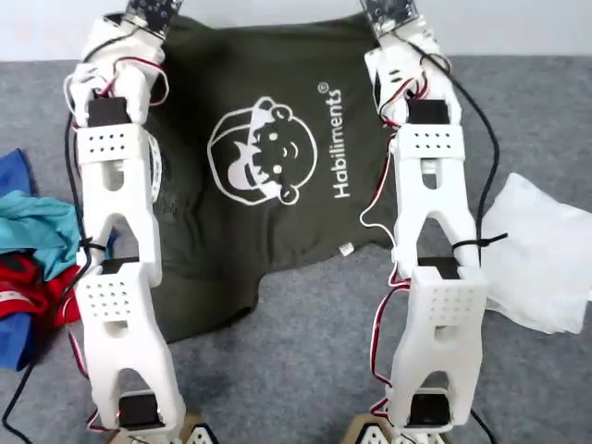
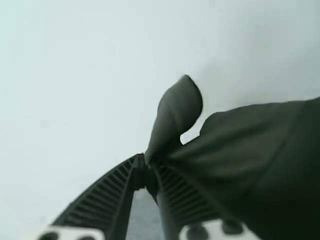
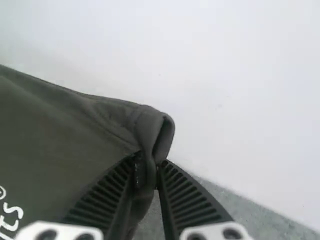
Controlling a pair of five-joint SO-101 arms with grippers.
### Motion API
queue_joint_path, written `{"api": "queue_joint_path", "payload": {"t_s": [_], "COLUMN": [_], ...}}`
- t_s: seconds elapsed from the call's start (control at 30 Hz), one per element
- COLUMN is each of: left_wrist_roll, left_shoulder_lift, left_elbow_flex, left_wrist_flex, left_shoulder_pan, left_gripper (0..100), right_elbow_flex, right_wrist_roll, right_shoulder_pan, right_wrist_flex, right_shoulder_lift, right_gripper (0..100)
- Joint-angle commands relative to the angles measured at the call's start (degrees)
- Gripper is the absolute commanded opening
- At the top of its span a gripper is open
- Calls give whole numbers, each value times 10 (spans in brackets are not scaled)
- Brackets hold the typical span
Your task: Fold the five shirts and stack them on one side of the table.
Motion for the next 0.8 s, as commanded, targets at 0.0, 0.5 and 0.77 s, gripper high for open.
{"api": "queue_joint_path", "payload": {"t_s": [0.0, 0.5, 0.77], "left_wrist_roll": [-4, -111, -132], "left_shoulder_lift": [-4, -69, -104], "left_elbow_flex": [-29, -44, -34], "left_wrist_flex": [36, 514, 624], "left_shoulder_pan": [4, 1, 0], "left_gripper": [6, 6, 5], "right_elbow_flex": [-4, -5, -5], "right_wrist_roll": [8, 69, 69], "right_shoulder_pan": [21, 27, 29], "right_wrist_flex": [-7, 275, 428], "right_shoulder_lift": [-1, -39, -74], "right_gripper": [10, 10, 10]}}
